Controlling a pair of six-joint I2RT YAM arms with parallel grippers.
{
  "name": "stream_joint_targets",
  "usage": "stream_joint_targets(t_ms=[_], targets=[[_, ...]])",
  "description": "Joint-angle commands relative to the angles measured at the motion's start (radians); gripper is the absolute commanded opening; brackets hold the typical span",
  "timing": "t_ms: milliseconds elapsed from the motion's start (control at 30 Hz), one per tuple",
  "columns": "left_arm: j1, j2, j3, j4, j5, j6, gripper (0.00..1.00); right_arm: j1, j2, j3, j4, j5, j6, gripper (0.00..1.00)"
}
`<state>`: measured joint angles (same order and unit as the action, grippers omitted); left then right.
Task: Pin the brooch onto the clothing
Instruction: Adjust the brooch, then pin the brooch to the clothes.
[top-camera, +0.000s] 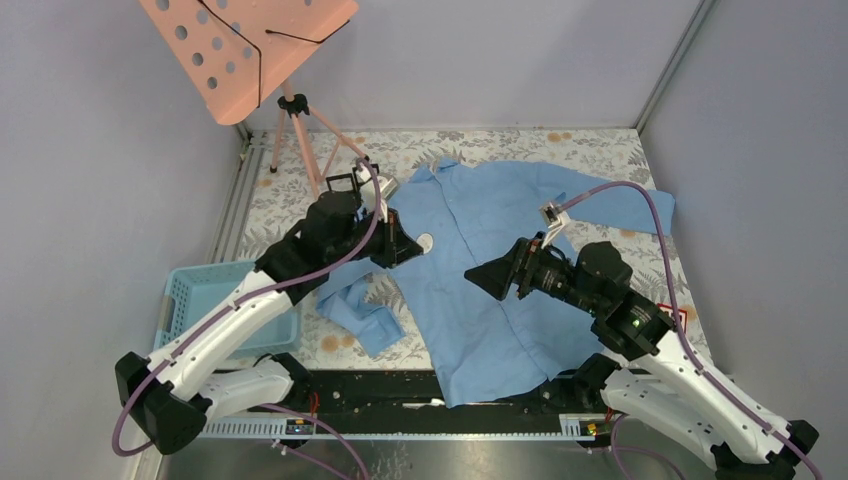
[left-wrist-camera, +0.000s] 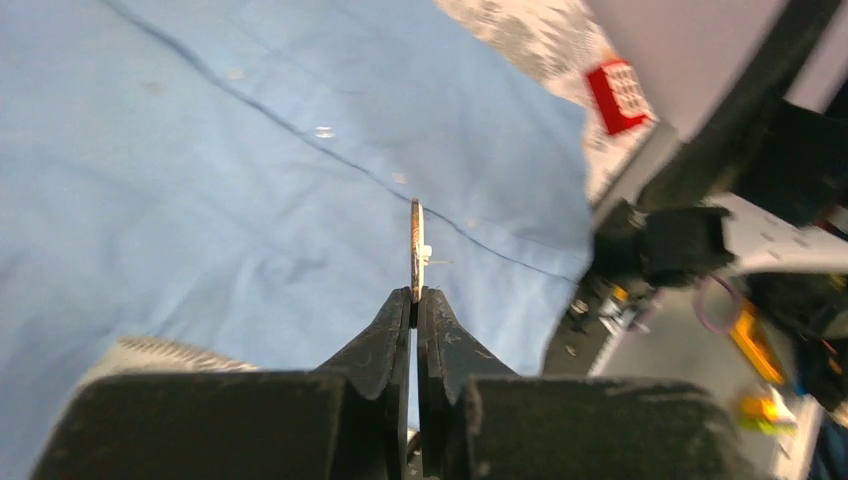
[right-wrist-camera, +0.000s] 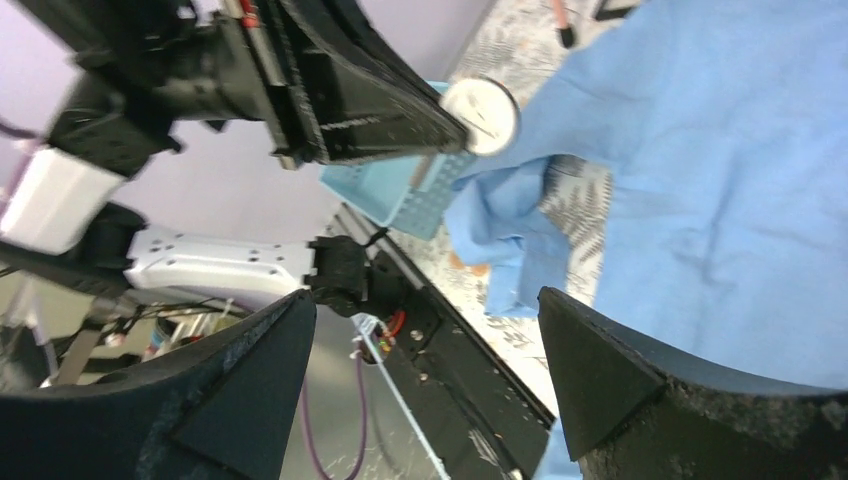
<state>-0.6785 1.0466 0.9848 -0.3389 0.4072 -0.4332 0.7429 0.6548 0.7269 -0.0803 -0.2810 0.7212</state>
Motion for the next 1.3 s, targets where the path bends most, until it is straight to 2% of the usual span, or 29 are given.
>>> stream_joint_targets(t_ms=[0,233,367,533,733,933,1100,1267], targets=[[0.004,-0.015,0.074,-0.113,-0.357,0.059,0.00,0.007,0.025,0.062,-0.139,0.126,-0.064,0.88],[0.004,0.051,0.117,-0.207,-0.579,0.090,0.00,0.011,0.086,0.074,-0.210,0.212,-0.111,0.85],[0.004,0.139,0.151,-0.226,-0.621,0.103,0.00,0.017,0.162,0.114,-0.256,0.273,-0.163,0.85],[0.015,0.263,0.258,-0.293,-0.699,0.109,0.00,0.027,0.286,0.161,-0.224,0.328,-0.183,0.85],[0.092,0.381,0.298,-0.280,-0.716,0.047,0.00,0.027,0.476,0.210,-0.129,0.339,-0.169,0.85],[0.108,0.489,0.343,-0.266,-0.777,0.037,0.00,0.025,0.715,0.271,-0.003,0.307,-0.137,0.84],[0.109,0.618,0.394,-0.279,-0.870,0.054,0.00,0.024,0.889,0.386,-0.024,0.329,-0.142,0.78],[0.109,0.723,0.435,-0.299,-0.893,0.044,0.00,0.023,0.836,0.301,-0.015,0.495,-0.099,0.80]])
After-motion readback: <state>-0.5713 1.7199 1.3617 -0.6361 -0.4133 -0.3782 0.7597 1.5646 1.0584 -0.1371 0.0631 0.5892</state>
